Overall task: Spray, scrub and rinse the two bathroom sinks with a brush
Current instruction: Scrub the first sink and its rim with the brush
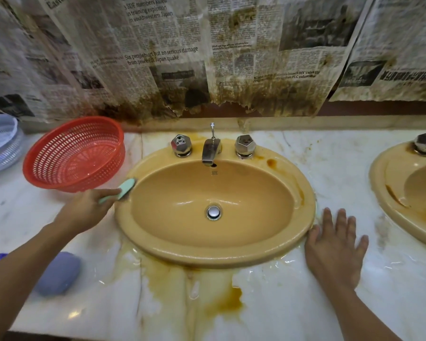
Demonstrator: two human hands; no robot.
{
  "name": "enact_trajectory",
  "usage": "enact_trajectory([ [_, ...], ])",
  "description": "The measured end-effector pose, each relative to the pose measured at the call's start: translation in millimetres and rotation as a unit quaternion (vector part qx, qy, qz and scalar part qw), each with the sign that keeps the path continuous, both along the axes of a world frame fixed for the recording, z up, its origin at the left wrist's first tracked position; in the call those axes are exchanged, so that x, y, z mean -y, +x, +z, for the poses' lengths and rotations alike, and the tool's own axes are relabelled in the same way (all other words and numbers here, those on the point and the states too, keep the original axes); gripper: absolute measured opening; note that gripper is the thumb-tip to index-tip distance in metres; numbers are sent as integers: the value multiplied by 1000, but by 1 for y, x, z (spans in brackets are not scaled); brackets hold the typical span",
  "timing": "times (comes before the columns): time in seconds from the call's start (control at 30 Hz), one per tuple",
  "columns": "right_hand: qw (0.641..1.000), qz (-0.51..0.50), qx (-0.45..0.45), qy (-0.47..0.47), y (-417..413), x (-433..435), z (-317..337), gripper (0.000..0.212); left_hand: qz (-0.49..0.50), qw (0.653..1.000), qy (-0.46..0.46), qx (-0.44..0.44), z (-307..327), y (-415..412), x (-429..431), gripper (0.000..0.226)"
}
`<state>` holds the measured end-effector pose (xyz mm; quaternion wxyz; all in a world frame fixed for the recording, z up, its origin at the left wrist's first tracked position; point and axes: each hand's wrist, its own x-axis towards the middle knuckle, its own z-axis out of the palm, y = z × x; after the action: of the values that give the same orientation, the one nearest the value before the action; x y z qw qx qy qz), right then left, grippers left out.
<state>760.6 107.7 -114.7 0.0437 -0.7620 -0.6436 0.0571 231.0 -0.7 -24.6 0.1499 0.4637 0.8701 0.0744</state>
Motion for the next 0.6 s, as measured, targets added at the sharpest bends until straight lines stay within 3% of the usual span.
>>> enact_trajectory([
  [0.23, 1000, 6, -4, 6, 3, 1, -3, 61, -36, 998, -31, -48, 12, 7, -61, 36],
  [0.43, 1000, 10, -8, 26, 2, -1, -6, 69, -23, 1000, 9, -5, -1, 8, 21, 33],
  [0.6, 1000, 8, -6, 24, 2, 0, -5, 68, -1, 999, -19, -50, -8, 13, 44, 31],
])
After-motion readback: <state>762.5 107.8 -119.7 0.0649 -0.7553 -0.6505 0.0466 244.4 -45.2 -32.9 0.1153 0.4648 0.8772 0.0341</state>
